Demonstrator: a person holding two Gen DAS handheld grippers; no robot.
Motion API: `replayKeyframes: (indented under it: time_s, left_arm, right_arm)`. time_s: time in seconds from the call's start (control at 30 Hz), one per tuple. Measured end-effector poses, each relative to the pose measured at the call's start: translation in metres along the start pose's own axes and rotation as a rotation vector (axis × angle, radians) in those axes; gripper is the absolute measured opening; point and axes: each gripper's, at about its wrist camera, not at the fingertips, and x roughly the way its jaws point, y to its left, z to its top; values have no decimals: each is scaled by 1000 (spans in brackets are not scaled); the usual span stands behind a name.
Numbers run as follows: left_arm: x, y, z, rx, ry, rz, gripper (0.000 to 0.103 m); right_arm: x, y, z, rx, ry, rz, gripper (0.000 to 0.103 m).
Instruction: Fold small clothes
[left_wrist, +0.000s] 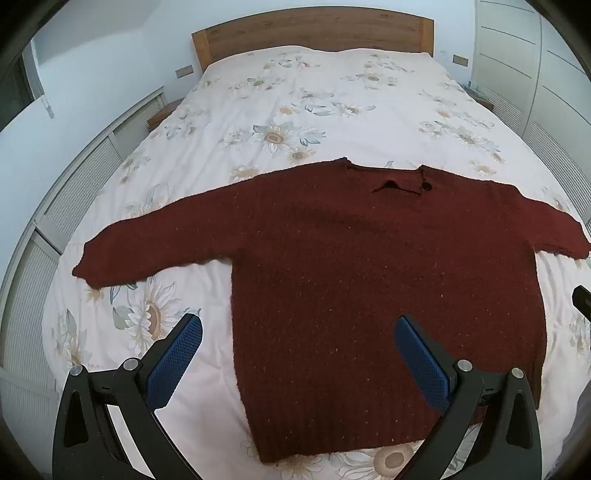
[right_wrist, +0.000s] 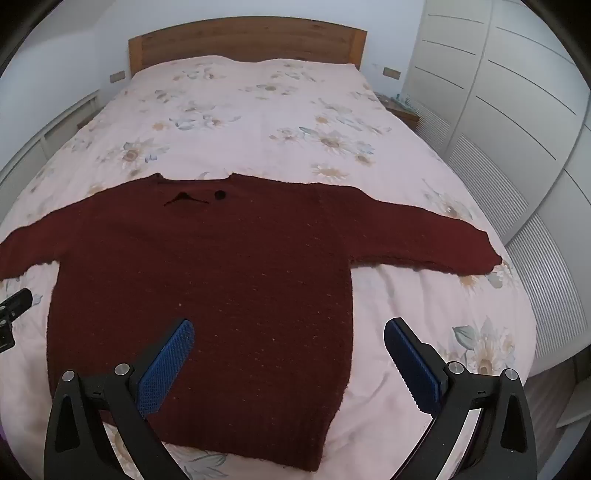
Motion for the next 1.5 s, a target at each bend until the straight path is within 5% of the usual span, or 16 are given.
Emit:
replayKeyframes:
  time_s: [1.5]
  left_arm:
    - [13, 3, -9, 8, 35, 10, 102]
  right_arm:
    - [5, -3, -8, -13, 28, -38, 103]
